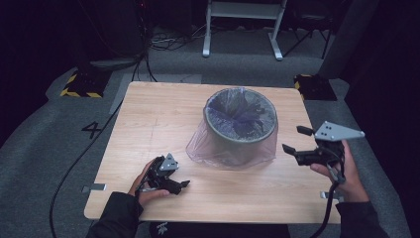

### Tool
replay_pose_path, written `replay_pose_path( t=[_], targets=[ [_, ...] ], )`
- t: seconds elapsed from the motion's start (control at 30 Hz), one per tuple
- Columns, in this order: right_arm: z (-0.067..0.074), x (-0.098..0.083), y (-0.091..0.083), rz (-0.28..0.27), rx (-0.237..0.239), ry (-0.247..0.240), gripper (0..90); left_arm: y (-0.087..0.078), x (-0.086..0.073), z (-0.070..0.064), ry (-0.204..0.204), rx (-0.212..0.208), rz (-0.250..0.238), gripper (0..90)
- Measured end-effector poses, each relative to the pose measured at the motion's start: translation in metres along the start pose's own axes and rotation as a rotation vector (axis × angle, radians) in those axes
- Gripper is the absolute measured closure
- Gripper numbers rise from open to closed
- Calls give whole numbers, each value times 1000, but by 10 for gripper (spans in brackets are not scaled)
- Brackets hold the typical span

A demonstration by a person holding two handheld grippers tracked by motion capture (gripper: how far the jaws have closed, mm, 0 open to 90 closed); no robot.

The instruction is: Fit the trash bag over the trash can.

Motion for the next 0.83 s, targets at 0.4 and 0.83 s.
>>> replay_pose_path(
  t=[0.4,0.83],
  targets=[
    [3,-117,24,184,22,92,197,0,0,0,-2,1,-1,147],
    [0,-169,34,251,40,167,171,1,0,0,-4,-1,-3,145]
  ],
)
Point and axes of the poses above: each handheld gripper's, and its own axes: y roughly forward along the jaws, x roughly out of its top, z roughly to its left, the point moved 1 cm from there along y, roughly forward along the jaws, and after that the axes turned 6 degrees about -z, right-handed, at the moved point
